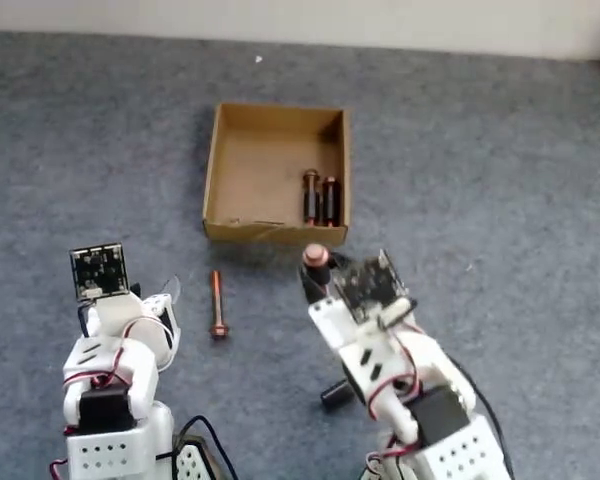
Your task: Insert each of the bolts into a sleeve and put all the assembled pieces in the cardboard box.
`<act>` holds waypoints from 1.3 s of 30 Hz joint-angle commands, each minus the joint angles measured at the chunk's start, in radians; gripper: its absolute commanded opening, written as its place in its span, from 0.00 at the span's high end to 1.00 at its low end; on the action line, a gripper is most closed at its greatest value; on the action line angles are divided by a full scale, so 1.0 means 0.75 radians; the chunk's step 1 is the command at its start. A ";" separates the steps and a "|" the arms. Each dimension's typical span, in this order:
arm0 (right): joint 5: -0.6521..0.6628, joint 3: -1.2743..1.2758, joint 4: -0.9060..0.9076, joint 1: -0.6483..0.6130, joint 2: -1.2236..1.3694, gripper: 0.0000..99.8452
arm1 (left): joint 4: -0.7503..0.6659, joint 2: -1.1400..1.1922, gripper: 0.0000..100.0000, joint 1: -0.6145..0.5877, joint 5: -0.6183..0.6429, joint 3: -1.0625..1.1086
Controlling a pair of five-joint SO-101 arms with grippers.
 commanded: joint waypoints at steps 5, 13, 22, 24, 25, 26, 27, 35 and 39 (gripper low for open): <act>-0.014 -0.498 -0.390 0.064 0.729 1.00 | -0.051 -0.007 0.80 -0.019 -0.002 0.007; -0.018 -0.760 -0.766 0.144 1.441 1.00 | -0.057 -0.007 0.80 -0.105 -0.002 0.026; -0.020 -0.965 -0.764 0.169 1.816 1.00 | -0.057 -0.007 0.80 -0.105 -0.002 0.028; -0.023 -0.965 -0.752 0.179 1.828 0.97 | -0.057 -0.007 0.80 -0.105 -0.002 0.028; -0.027 -0.967 -0.723 0.183 1.830 0.95 | -0.057 -0.007 0.80 -0.105 -0.002 0.028; -0.057 -0.969 -0.686 0.187 1.830 0.94 | -0.057 -0.007 0.80 -0.105 -0.002 0.028; -0.104 -0.971 -0.652 0.191 1.828 0.92 | -0.057 -0.007 0.80 -0.105 -0.002 0.028; -0.366 -1.226 -0.124 0.204 1.826 0.91 | -0.057 -0.007 0.80 -0.105 -0.002 0.028; -0.530 -1.411 0.232 0.204 1.826 0.91 | -0.057 -0.007 0.80 -0.105 -0.002 0.028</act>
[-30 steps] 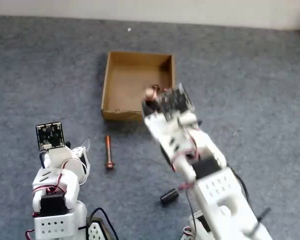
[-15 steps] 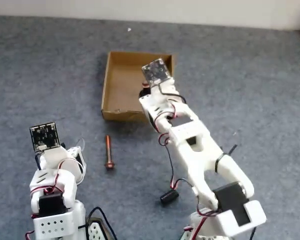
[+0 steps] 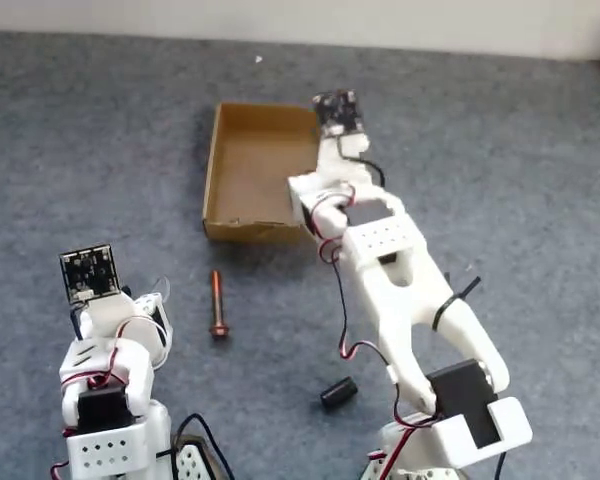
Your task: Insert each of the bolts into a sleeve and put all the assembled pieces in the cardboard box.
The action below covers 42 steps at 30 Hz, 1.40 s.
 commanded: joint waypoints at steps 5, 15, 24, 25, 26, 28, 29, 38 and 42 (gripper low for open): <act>-0.254 -0.322 0.697 0.007 -0.032 0.91 | -0.027 -0.007 0.80 -0.017 -0.004 -0.007; -0.552 -0.345 1.380 -0.085 -0.032 0.91 | -0.027 -0.007 0.80 -0.017 -0.004 -0.007; -0.646 -0.013 1.497 -0.412 -0.142 0.91 | -0.027 -0.007 0.80 -0.017 -0.006 -0.005; -0.661 0.028 1.492 -0.449 -0.181 0.91 | -0.027 -0.007 0.80 -0.017 -0.006 -0.005; -0.677 0.062 1.492 -0.476 -0.224 0.91 | -0.027 -0.007 0.80 -0.017 -0.006 -0.005; -0.691 0.126 1.456 -0.498 -0.322 0.91 | -0.027 -0.007 0.80 -0.017 -0.008 -0.005; -0.694 0.159 1.431 -0.498 -0.371 0.91 | -0.027 -0.007 0.80 -0.017 -0.008 -0.005; -0.700 0.557 1.229 -0.498 -0.617 0.81 | -0.027 -0.007 0.80 -0.017 -0.008 -0.005; -0.700 0.590 1.220 -0.502 -0.602 0.78 | -0.027 -0.007 0.80 -0.017 -0.008 -0.005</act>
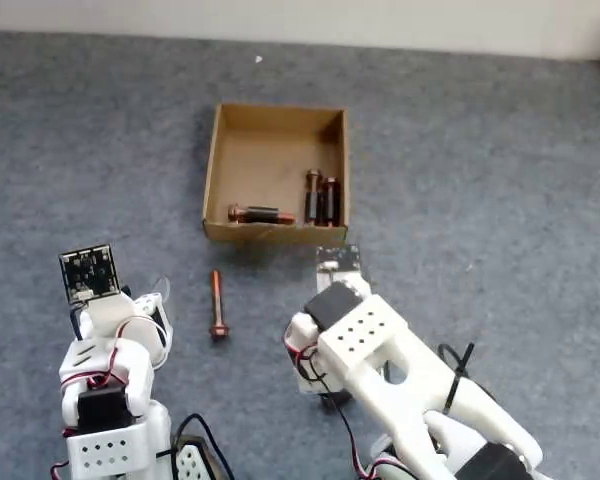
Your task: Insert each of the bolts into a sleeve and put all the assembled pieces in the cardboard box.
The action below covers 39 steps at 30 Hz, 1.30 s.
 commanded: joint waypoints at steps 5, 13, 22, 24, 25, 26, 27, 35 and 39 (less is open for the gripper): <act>-0.018 -0.009 -0.069 -0.017 0.060 0.78 | -0.027 -0.007 0.80 -0.017 -0.008 -0.005; -0.027 -0.005 -0.247 -0.097 0.263 0.78 | -0.027 -0.007 0.80 -0.017 -0.010 0.005; -0.100 -0.009 -0.359 -0.179 0.576 0.78 | -0.029 -0.007 0.80 -0.017 -0.010 0.005; -0.094 -0.013 -0.359 -0.179 0.629 0.83 | -0.029 -0.007 0.80 -0.017 -0.010 0.005; -0.092 -0.026 -0.367 -0.179 0.639 0.87 | -0.029 -0.007 0.80 -0.017 -0.010 0.007; -0.092 -0.044 -0.377 -0.179 0.639 0.92 | -0.029 -0.007 0.80 -0.017 -0.010 0.007; -0.090 -0.062 -0.379 -0.179 0.639 0.97 | -0.029 -0.007 0.80 -0.017 -0.010 0.007; 0.033 -0.103 -0.373 -0.165 0.637 1.00 | -0.029 -0.007 0.80 -0.017 -0.010 0.007; 0.139 -0.103 -0.373 -0.087 0.574 1.00 | -0.029 -0.007 0.80 -0.017 -0.010 0.007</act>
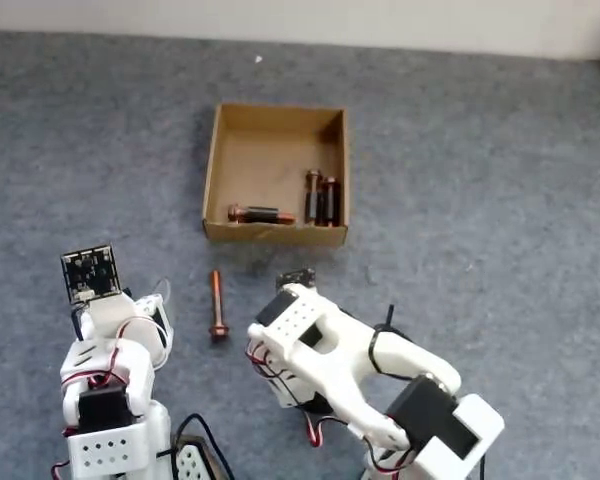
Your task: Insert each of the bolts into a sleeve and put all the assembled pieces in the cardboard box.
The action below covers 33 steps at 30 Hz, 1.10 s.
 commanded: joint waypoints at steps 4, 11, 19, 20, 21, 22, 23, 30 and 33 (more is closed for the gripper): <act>0.338 -0.046 -0.030 0.204 -0.289 1.00 | -0.029 -0.007 0.80 -0.017 -0.010 -0.009; 0.718 -0.019 -0.042 0.425 -0.617 1.00 | -0.029 -0.007 0.80 -0.017 -0.010 -0.009; 0.914 0.073 -0.195 0.439 -0.519 1.00 | -0.029 -0.007 0.80 -0.017 -0.010 -0.009; 0.912 0.071 -0.193 0.437 -0.512 0.99 | -0.029 -0.007 0.80 -0.017 -0.010 -0.009; 0.912 0.069 -0.191 0.435 -0.506 0.99 | -0.029 -0.007 0.80 -0.017 -0.010 -0.007; 0.912 0.066 -0.189 0.435 -0.508 0.98 | -0.029 -0.007 0.80 -0.017 -0.010 -0.007; 0.912 0.069 -0.189 0.435 -0.512 0.97 | -0.029 -0.007 0.80 -0.017 -0.010 -0.007; 0.982 0.069 0.001 0.420 -0.621 0.81 | -0.029 -0.007 0.80 -0.017 -0.010 -0.007; 1.232 0.077 0.024 0.382 -0.666 0.81 | -0.029 -0.007 0.80 -0.017 -0.010 -0.007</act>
